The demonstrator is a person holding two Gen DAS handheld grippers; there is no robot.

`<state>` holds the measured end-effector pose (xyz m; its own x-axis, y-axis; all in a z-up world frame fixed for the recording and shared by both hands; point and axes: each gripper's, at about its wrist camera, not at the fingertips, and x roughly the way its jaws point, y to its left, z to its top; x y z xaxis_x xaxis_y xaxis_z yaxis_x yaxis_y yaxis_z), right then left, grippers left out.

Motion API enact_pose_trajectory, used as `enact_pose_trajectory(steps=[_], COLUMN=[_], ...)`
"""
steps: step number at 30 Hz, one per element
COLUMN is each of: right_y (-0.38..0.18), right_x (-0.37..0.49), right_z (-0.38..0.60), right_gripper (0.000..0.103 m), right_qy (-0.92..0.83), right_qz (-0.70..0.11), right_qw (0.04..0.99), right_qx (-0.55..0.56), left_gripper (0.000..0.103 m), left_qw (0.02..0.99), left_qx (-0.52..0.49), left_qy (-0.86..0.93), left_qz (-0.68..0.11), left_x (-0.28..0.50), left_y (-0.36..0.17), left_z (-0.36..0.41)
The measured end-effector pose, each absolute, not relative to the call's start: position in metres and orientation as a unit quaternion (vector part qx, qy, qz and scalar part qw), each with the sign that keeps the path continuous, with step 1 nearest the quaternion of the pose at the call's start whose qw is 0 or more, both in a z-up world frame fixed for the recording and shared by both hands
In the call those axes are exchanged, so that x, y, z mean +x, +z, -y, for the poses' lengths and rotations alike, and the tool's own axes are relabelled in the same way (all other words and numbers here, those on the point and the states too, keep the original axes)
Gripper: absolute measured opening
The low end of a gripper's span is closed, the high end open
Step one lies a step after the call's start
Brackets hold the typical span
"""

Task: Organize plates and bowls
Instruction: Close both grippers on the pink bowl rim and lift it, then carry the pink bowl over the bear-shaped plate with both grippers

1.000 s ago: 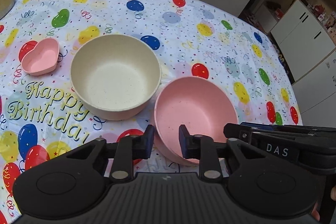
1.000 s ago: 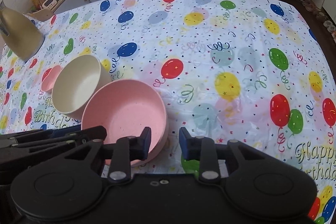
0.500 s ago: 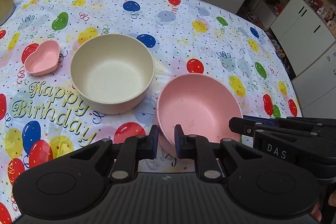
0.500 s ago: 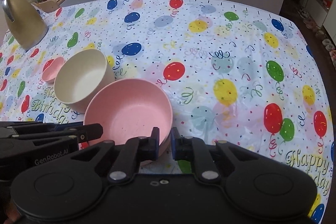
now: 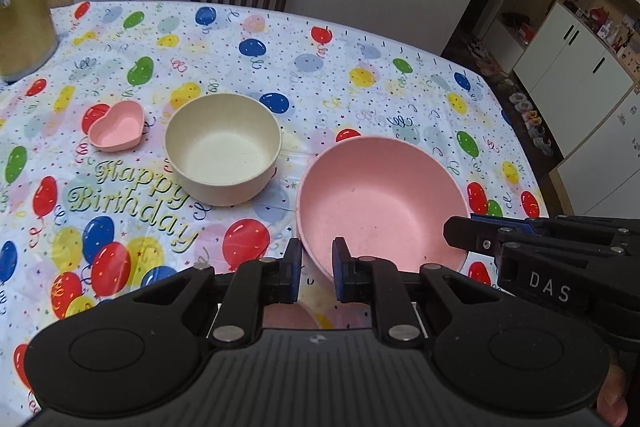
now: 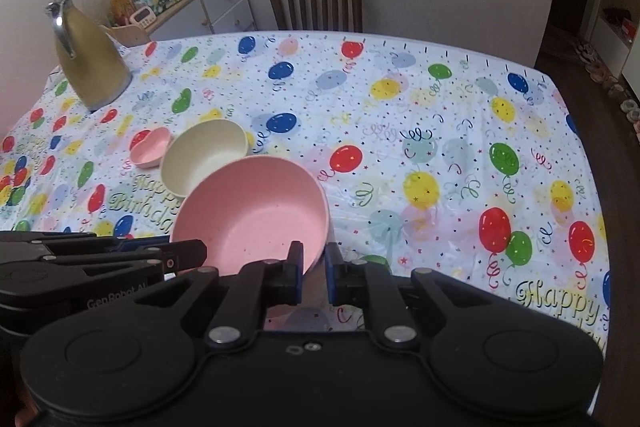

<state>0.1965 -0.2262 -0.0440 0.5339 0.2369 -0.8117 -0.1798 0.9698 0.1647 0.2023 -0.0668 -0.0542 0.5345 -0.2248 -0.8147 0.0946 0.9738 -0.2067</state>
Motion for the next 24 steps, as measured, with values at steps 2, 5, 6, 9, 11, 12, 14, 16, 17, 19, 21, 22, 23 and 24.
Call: enact_pose_trajectory(steps=[2,5,6,9,11,12,14,16,17,19,21,22,23,24], right_y=[-0.037,-0.026,-0.023,-0.013,-0.007,-0.005,0.000,0.004,0.006,0.008,0.010,0.011,0.011,0.010], right_x=[0.188,0.175,0.170,0.156,0.148,0.143,0.136,0.130,0.126,0.121,0.115,0.114,0.112,0.110], right_z=[0.226,0.226,0.225,0.222,0.219,0.218,0.215,0.211,0.208,0.202,0.196,0.192,0.188,0.184], right_gripper=[0.011,0.011,0.011,0.011,0.011,0.011,0.011,0.011,0.011,0.011,0.011,0.011,0.011,0.011], right_qy=[0.126,0.140,0.145,0.162,0.174,0.180,0.191,0.201,0.206,0.215,0.225,0.229,0.234,0.239], right_qz=[-0.461,-0.452,-0.450,-0.442,-0.437,-0.435,-0.431,-0.428,-0.427,-0.425,-0.424,-0.424,-0.424,-0.425], right_qw=[0.878,0.881,0.881,0.882,0.882,0.882,0.882,0.881,0.880,0.879,0.877,0.876,0.875,0.873], right_qx=[0.028,0.024,0.022,0.016,0.010,0.008,0.004,0.001,-0.001,-0.006,-0.009,-0.011,-0.013,-0.013], left_gripper=[0.015,0.015,0.015,0.015,0.015,0.015,0.015,0.015,0.015,0.016,0.016,0.015,0.016,0.016], left_qw=[0.877,0.883,0.885,0.889,0.891,0.892,0.893,0.895,0.895,0.895,0.896,0.895,0.895,0.895], left_qx=[-0.069,-0.063,-0.062,-0.062,-0.062,-0.062,-0.064,-0.064,-0.065,-0.066,-0.069,-0.070,-0.071,-0.071], left_qy=[-0.086,-0.077,-0.074,-0.062,-0.054,-0.049,-0.041,-0.032,-0.028,-0.020,-0.014,-0.010,-0.007,-0.003], left_qz=[-0.468,-0.459,-0.456,-0.450,-0.447,-0.445,-0.443,-0.441,-0.441,-0.440,-0.440,-0.440,-0.440,-0.441], left_x=[0.191,0.172,0.166,0.148,0.138,0.132,0.123,0.114,0.110,0.101,0.094,0.092,0.090,0.087], left_y=[-0.047,-0.037,-0.034,-0.025,-0.021,-0.018,-0.015,-0.012,-0.011,-0.009,-0.007,-0.007,-0.007,-0.007], left_z=[0.066,0.065,0.064,0.060,0.057,0.055,0.052,0.048,0.045,0.038,0.030,0.026,0.022,0.016])
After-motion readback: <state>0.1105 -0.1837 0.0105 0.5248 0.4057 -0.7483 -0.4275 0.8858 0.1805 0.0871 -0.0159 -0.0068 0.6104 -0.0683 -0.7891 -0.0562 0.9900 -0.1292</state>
